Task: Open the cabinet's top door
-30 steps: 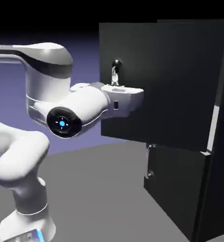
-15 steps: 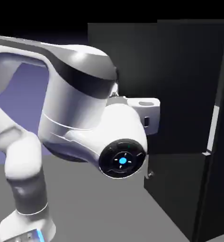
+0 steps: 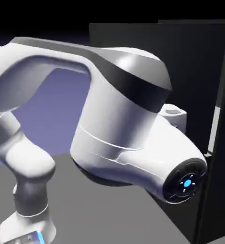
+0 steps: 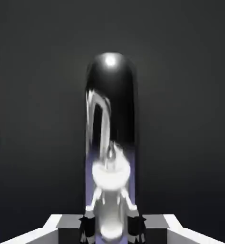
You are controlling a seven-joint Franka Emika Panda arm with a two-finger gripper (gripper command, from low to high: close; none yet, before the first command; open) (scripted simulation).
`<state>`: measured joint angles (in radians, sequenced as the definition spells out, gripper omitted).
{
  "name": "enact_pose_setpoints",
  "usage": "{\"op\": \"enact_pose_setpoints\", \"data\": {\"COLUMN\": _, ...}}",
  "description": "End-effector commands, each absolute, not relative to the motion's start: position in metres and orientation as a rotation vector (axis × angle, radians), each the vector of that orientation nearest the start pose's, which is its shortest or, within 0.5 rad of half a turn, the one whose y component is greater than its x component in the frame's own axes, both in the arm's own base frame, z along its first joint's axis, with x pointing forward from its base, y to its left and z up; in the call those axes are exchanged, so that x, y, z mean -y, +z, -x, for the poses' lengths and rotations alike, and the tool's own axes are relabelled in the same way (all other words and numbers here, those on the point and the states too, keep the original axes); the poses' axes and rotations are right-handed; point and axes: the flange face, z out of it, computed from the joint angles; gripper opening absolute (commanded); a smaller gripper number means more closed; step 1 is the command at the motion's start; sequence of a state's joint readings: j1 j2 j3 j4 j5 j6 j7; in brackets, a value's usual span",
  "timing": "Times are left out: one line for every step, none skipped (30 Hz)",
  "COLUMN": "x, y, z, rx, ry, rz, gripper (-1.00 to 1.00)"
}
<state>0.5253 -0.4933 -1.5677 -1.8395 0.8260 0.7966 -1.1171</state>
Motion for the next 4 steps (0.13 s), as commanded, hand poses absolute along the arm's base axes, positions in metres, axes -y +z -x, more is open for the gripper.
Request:
{"op": "enact_pose_setpoints", "data": {"x": 0.387, "y": 0.563, "z": -0.215, "rx": 0.543, "ry": -0.690, "rz": 1.519, "gripper": -1.00}}
{"op": "enact_pose_setpoints", "data": {"x": 0.391, "y": 0.564, "z": -0.216, "rx": 0.553, "ry": -0.680, "rz": 1.514, "gripper": -1.00}}
{"op": "enact_pose_setpoints", "data": {"x": 0.395, "y": 0.564, "z": -0.218, "rx": 0.564, "ry": -0.669, "rz": 1.509, "gripper": -1.00}}
{"op": "enact_pose_setpoints", "data": {"x": 0.399, "y": 0.564, "z": -0.220, "rx": 0.573, "ry": -0.658, "rz": 1.504, "gripper": -1.00}}
